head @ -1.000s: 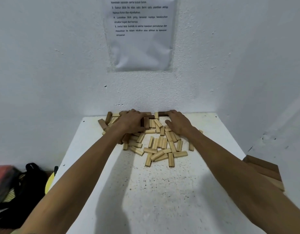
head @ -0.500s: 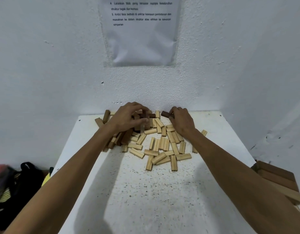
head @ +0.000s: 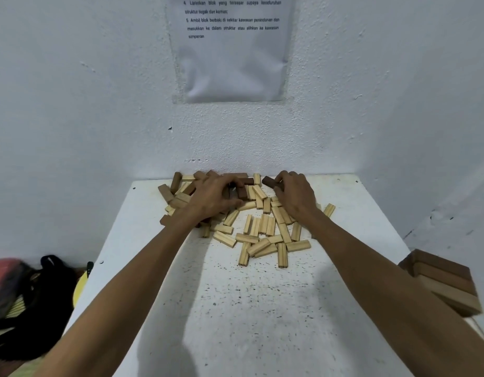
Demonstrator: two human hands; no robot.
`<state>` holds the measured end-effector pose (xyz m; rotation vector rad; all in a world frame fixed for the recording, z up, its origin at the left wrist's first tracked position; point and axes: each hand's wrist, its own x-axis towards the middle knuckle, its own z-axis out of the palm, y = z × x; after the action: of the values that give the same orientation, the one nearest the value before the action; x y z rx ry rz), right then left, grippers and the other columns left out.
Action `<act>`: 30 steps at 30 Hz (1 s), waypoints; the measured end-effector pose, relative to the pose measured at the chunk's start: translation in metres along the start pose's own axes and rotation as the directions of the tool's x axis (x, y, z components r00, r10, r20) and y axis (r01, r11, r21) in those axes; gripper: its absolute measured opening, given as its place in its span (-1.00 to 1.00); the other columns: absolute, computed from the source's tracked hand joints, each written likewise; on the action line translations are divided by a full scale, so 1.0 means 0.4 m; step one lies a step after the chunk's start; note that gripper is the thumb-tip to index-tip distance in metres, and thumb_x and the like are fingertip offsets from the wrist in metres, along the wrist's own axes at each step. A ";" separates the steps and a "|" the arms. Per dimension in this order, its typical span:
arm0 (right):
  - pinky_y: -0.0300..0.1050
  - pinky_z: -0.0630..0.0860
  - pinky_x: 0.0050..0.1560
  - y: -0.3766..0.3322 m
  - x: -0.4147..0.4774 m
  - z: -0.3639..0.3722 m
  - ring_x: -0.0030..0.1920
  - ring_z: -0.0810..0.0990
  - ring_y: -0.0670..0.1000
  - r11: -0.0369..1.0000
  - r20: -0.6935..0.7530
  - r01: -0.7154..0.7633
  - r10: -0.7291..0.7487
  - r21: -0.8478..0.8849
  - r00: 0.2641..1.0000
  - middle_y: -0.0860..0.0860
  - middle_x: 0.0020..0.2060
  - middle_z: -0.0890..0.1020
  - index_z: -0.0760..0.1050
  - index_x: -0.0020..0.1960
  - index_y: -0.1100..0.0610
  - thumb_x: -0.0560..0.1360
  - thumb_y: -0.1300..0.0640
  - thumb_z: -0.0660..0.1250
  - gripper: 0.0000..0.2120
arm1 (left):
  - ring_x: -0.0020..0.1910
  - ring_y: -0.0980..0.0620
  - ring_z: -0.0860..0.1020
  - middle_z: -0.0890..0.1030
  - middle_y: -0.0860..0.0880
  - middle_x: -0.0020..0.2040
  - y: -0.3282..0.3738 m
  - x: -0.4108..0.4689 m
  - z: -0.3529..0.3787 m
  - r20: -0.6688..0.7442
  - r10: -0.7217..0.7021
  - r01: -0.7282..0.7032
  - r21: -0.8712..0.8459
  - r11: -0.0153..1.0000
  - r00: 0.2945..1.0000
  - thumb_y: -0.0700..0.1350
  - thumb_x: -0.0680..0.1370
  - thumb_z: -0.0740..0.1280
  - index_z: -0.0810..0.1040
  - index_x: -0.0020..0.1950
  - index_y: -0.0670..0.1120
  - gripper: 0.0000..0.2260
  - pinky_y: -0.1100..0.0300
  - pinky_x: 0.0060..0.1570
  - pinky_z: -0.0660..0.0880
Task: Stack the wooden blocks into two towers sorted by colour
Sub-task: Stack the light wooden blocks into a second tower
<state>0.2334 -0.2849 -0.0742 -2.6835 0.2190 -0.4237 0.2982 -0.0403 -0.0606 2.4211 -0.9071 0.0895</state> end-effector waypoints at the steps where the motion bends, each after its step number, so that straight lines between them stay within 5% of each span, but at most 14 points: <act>1: 0.03 0.44 -0.02 -0.005 -0.006 -0.003 0.19 0.47 0.17 1.000 -0.009 0.000 0.000 0.006 1.000 0.15 0.13 0.60 0.54 0.24 0.17 0.64 0.13 0.31 -0.79 | 0.15 -0.01 0.48 0.58 0.11 0.04 -0.003 0.005 0.000 0.019 -0.001 0.001 0.026 1.000 1.000 0.18 0.43 0.55 0.57 0.22 0.12 -0.58 0.01 0.09 0.36; 6: 0.01 0.47 -0.06 -0.035 -0.055 -0.023 0.15 0.50 0.15 0.997 -0.080 -0.035 0.040 0.070 0.996 0.11 0.07 0.62 0.56 0.20 0.12 0.62 0.10 0.36 -0.82 | 0.17 -0.02 0.45 0.60 0.09 0.05 0.018 0.022 -0.020 0.117 0.009 -0.019 0.085 0.996 0.993 0.42 0.31 0.36 0.52 0.11 0.13 -0.48 -0.08 0.25 0.32; 12: 0.06 0.56 -0.02 -0.073 -0.188 -0.055 0.01 0.58 0.10 0.976 -0.140 -0.025 0.057 0.216 0.989 0.06 -0.01 0.63 0.61 0.12 0.13 0.57 0.15 0.39 -0.85 | 0.25 -0.02 0.49 0.64 0.14 0.16 0.062 -0.033 -0.004 -0.005 0.116 -0.116 0.011 0.993 0.993 0.32 0.38 0.43 0.58 0.14 0.13 -0.57 -0.20 0.36 0.31; 20: -0.44 0.37 -0.19 -0.069 -0.452 -0.122 -0.10 0.57 -0.09 0.953 -0.145 0.018 0.027 0.302 0.989 -0.06 -0.07 0.62 0.61 0.05 0.08 0.57 0.18 0.43 -0.93 | 0.20 0.03 0.48 0.61 0.14 0.16 0.205 -0.270 0.014 -0.042 0.128 -0.131 -0.095 0.987 0.991 0.26 0.38 0.48 0.56 0.11 0.13 -0.61 -0.17 0.27 0.39; 30: -0.18 0.42 -0.06 -0.052 -0.780 -0.173 0.00 0.49 -0.08 0.967 -0.059 0.052 -0.039 0.250 0.997 -0.15 -0.11 0.61 0.61 0.02 0.02 0.55 0.10 0.45 -0.94 | 0.24 0.10 0.47 0.59 0.23 0.16 0.360 -0.580 0.099 -0.071 0.082 -0.089 -0.103 0.991 0.994 0.24 0.39 0.51 0.55 0.10 0.16 -0.64 -0.03 0.29 0.36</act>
<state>-0.0811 -0.2252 -0.0866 -2.4339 0.1106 -0.5031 0.0247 -0.0138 -0.0834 2.2678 -0.9612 0.1490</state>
